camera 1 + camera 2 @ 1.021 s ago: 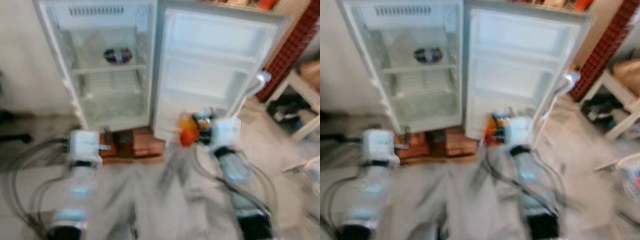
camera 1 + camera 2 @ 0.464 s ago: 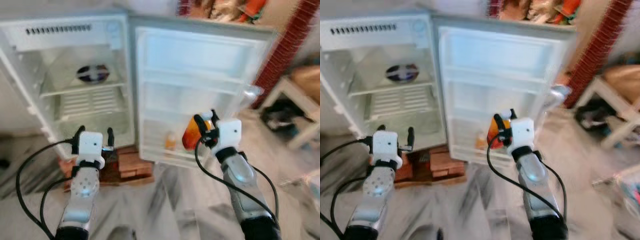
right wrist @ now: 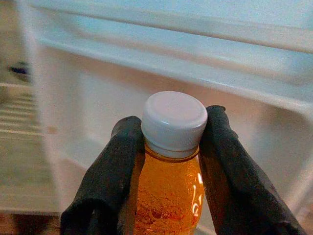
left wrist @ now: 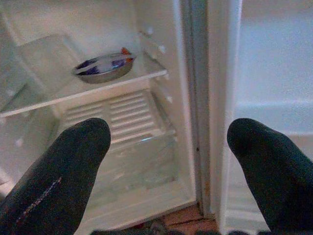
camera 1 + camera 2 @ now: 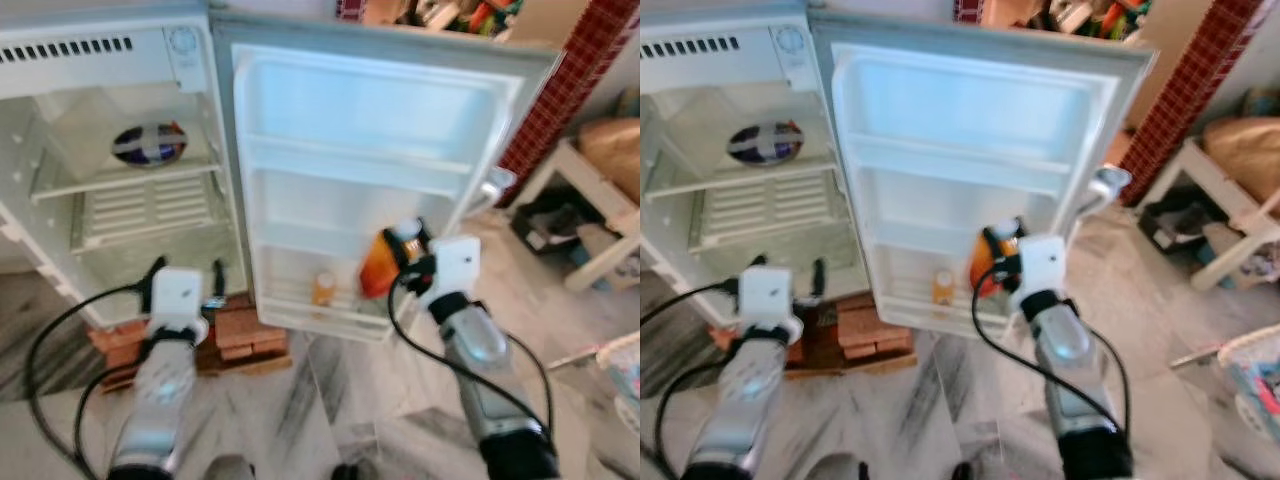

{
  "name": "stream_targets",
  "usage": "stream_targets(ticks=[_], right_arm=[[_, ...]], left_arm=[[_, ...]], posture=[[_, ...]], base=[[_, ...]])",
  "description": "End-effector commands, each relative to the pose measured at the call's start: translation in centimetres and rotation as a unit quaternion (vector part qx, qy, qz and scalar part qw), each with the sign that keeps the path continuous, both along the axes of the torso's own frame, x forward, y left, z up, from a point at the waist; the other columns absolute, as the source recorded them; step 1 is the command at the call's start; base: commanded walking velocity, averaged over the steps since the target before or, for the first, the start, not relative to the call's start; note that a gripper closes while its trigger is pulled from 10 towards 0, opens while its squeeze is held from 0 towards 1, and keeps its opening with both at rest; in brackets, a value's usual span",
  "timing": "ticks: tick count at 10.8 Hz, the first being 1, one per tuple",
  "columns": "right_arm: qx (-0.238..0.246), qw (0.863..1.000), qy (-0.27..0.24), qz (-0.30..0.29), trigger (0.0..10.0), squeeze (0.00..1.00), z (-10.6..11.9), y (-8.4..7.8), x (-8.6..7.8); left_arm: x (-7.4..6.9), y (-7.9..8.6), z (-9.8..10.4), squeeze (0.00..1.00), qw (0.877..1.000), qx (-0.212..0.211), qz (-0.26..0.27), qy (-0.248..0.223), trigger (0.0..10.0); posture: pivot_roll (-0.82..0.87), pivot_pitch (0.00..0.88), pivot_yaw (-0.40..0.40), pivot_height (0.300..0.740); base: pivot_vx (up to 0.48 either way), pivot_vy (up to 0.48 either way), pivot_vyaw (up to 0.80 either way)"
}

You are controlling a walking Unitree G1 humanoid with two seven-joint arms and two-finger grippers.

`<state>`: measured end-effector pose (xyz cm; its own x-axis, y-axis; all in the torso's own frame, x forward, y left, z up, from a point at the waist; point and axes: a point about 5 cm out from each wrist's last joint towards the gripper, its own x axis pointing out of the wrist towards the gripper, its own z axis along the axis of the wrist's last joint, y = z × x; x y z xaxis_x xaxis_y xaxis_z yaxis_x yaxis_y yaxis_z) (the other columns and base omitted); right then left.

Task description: Restocking fridge

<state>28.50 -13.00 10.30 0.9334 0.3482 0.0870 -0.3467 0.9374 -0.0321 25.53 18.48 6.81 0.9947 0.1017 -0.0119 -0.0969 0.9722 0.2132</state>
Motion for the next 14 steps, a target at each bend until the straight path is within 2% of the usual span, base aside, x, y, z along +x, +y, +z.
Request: stream_targets(ticks=[1,3,8,14], right_arm=[[0.015,1.000,-0.012,0.016,10.0,0.00,0.8,0.5,0.0],[0.011,1.000,0.002,0.023,10.0,0.00,0.0,0.6,-0.6],[-0.007,1.000,0.012,0.004,10.0,0.00,-0.9,-0.3,-0.8],[-0.009,1.000,0.008,0.006,10.0,0.00,-0.8,-0.1,-0.9]], left_arm=[[-0.1,0.0,0.4,0.00,1.000,-0.004,-0.002,-0.006,10.0],[-0.9,0.0,-0.3,0.00,1.000,0.000,-0.002,0.011,10.0],[-0.3,0.1,0.2,0.00,1.000,-0.002,-0.015,0.003,10.0],[-0.5,0.0,0.4,0.00,1.000,-0.007,-0.022,0.001,10.0]], posture=[[0.15,0.054,-0.072,0.740],[0.15,0.060,-0.075,0.740],[0.14,0.066,-0.065,0.740],[0.15,0.076,-0.065,0.740]], base=[[0.000,0.000,0.00],[0.000,0.000,0.00],[0.000,0.000,0.00],[0.322,0.000,0.00]])
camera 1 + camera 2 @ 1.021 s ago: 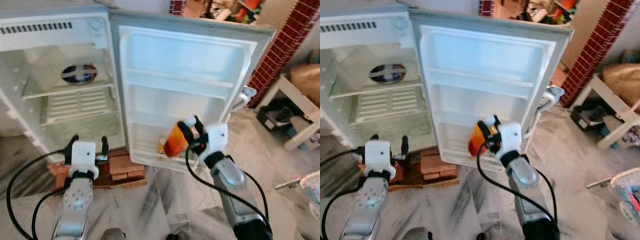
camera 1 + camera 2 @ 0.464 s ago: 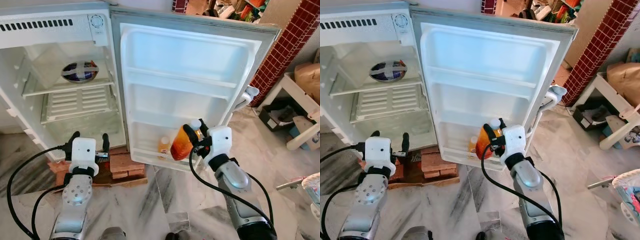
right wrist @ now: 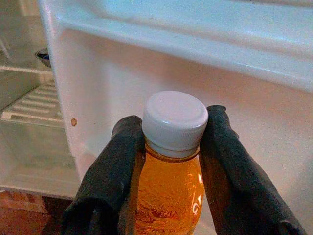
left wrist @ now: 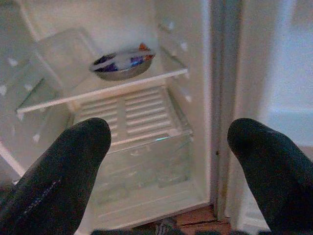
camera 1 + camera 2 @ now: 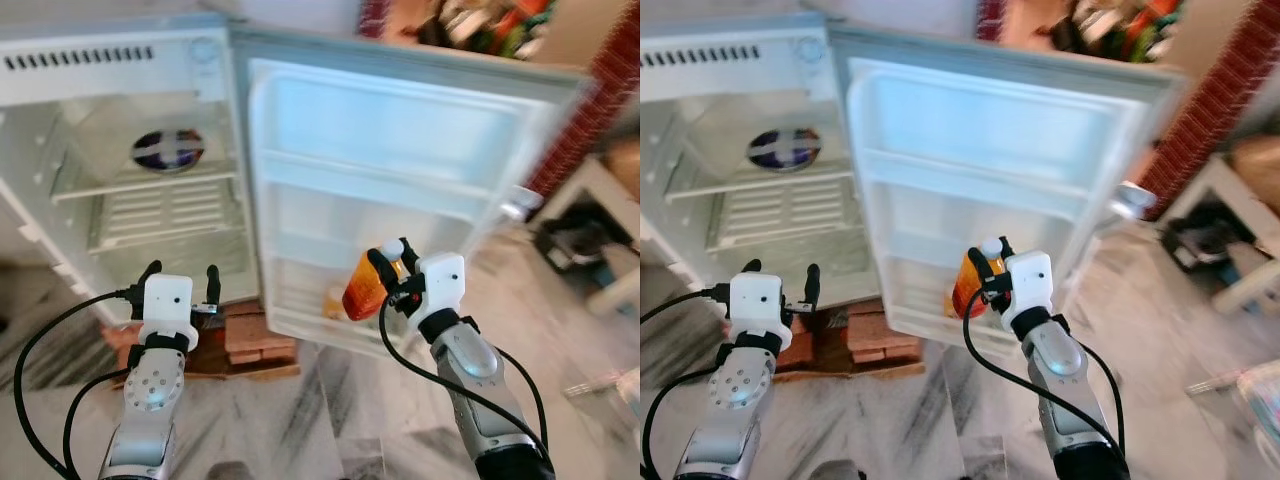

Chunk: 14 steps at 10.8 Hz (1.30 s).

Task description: Restocking fridge

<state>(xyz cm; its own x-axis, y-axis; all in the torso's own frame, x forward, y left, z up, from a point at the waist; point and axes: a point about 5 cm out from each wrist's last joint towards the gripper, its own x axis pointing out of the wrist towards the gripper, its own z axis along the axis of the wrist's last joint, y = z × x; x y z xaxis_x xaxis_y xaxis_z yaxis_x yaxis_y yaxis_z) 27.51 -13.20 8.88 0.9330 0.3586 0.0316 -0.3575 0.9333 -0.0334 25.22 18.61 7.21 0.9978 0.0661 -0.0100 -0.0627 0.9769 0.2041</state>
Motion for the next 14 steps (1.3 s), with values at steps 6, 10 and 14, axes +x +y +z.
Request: stream_targets(ticks=[6,10,14], right_arm=[[0.003,1.000,-0.017,0.004,10.0,0.00,0.68,-0.08,-0.02],[0.003,1.000,-0.012,0.012,10.0,0.00,0.44,0.04,-0.49],[0.004,1.000,-0.012,0.013,10.0,0.00,0.41,0.09,-0.54]], left_arm=[[-0.64,-0.30,-0.39,0.00,1.000,-0.002,-0.005,0.010,10.0],[-0.98,-0.47,-0.53,0.00,1.000,-0.002,-0.004,0.014,10.0],[-0.92,-0.64,-0.64,0.00,1.000,-0.001,-0.007,0.016,10.0]], posture=[[0.14,0.087,-0.071,0.740],[0.14,0.098,-0.074,0.740],[0.14,0.099,-0.070,0.716]], base=[[0.000,0.000,0.00],[0.000,0.000,0.00],[0.000,0.000,0.00]])
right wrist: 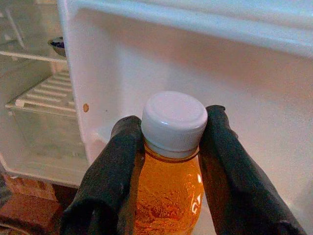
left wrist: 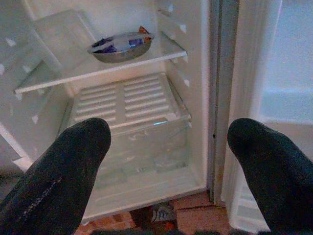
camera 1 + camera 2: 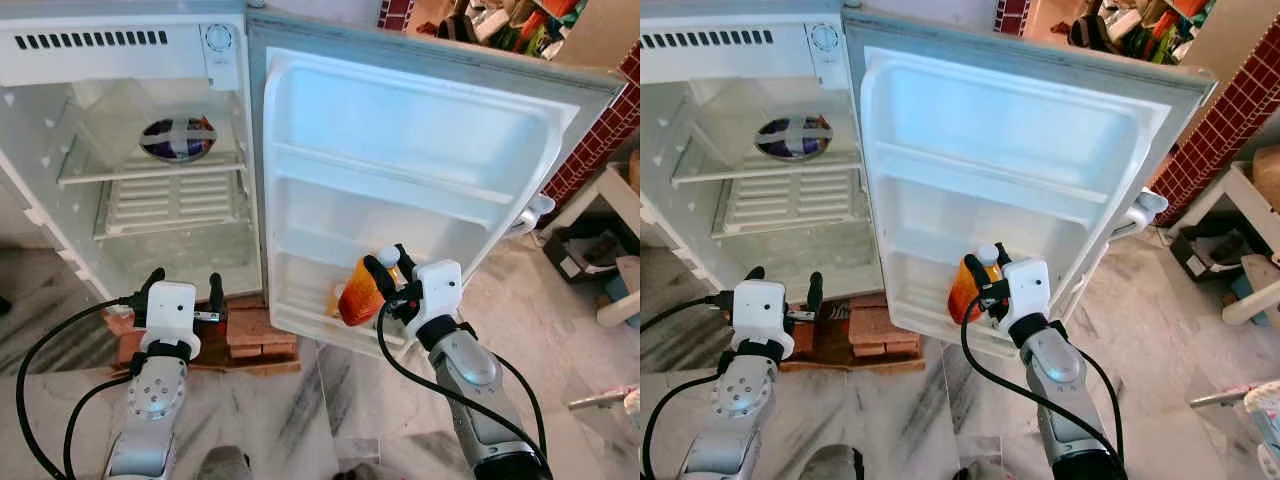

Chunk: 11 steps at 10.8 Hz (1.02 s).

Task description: Restocking fridge

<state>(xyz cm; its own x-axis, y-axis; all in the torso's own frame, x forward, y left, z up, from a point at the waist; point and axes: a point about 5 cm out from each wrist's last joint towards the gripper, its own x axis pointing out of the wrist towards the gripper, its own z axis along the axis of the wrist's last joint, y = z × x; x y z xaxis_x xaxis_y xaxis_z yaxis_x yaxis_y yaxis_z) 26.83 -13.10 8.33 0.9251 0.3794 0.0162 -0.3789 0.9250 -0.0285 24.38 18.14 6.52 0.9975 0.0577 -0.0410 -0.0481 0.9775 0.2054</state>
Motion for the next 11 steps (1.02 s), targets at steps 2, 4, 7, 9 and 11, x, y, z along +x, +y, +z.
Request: stream_targets(ticks=[2,4,7,9,11], right_arm=[[0.005,1.000,-0.020,0.005,10.0,0.00,0.92,0.13,0.08],[0.007,1.000,-0.020,0.006,10.0,0.00,0.90,0.19,0.11],[0.008,1.000,-0.020,0.008,10.0,0.00,0.85,0.33,0.14],[0.008,1.000,-0.019,0.008,10.0,0.00,0.81,0.36,0.16],[0.009,1.000,-0.018,0.009,10.0,0.00,0.78,0.41,0.17]], left_arm=[[-0.03,-0.15,0.07,0.00,1.000,0.000,-0.004,0.000,10.0],[0.00,-0.13,0.09,0.00,1.000,0.001,-0.004,0.000,10.0],[0.08,-0.13,0.17,0.00,1.000,0.003,-0.005,-0.001,10.0],[0.17,-0.19,0.20,0.00,1.000,0.003,-0.006,-0.002,10.0],[0.23,-0.26,0.21,0.00,1.000,0.003,-0.007,-0.001,10.0]], posture=[[0.14,0.098,-0.071,0.704],[0.14,0.097,-0.069,0.684],[0.14,0.094,-0.065,0.660],[0.14,0.094,-0.066,0.625],[0.14,0.095,-0.065,0.600]], base=[[0.000,0.000,0.00],[0.000,0.000,0.00],[0.000,0.000,0.00],[0.000,0.000,0.00],[0.000,0.000,0.00]])
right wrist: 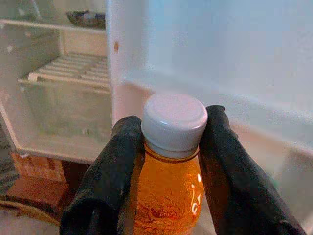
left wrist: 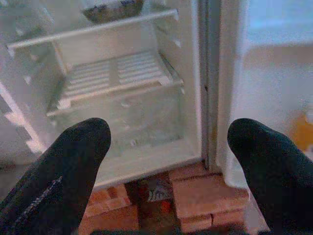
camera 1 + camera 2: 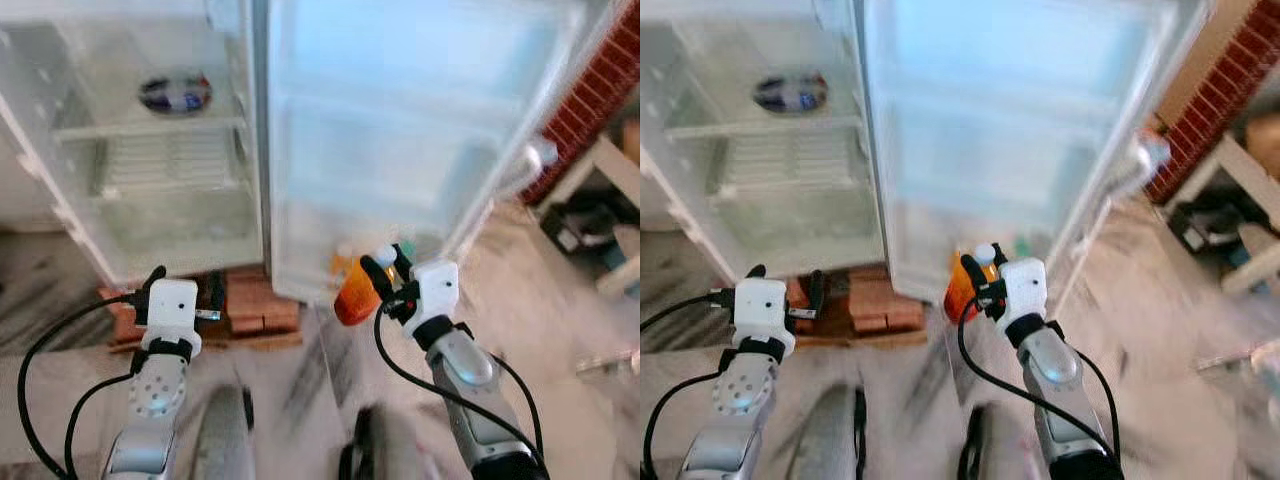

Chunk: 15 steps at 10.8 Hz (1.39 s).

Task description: Restocking fridge

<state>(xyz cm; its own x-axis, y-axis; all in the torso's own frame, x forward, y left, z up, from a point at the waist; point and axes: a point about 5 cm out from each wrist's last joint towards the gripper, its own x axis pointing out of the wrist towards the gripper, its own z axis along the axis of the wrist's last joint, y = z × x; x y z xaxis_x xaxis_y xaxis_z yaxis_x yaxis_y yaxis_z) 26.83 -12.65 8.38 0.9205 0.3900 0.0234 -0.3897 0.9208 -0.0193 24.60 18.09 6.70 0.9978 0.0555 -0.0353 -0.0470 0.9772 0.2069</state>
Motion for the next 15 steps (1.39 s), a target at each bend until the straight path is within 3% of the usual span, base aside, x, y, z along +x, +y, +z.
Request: stream_targets(ticks=[1,9,15], right_arm=[[0.004,1.000,-0.017,0.002,10.0,0.00,0.70,-0.01,0.18],[0.000,1.000,-0.021,0.002,10.0,0.00,0.82,0.01,0.41],[-0.005,0.999,-0.043,0.002,10.0,0.00,1.63,-0.06,0.90]], left_arm=[[0.03,-0.25,0.09,0.00,1.000,-0.003,-0.007,-0.002,10.0],[0.21,-0.47,0.37,0.00,1.000,-0.002,-0.010,-0.014,10.0],[0.41,-0.75,0.33,0.00,1.000,-0.002,-0.014,-0.013,10.0]], posture=[[0.14,0.096,-0.065,0.590],[0.14,0.097,-0.071,0.590],[0.14,0.092,-0.073,0.590]], base=[[0.000,0.000,0.00],[0.000,0.000,0.00],[0.279,0.000,0.00]])
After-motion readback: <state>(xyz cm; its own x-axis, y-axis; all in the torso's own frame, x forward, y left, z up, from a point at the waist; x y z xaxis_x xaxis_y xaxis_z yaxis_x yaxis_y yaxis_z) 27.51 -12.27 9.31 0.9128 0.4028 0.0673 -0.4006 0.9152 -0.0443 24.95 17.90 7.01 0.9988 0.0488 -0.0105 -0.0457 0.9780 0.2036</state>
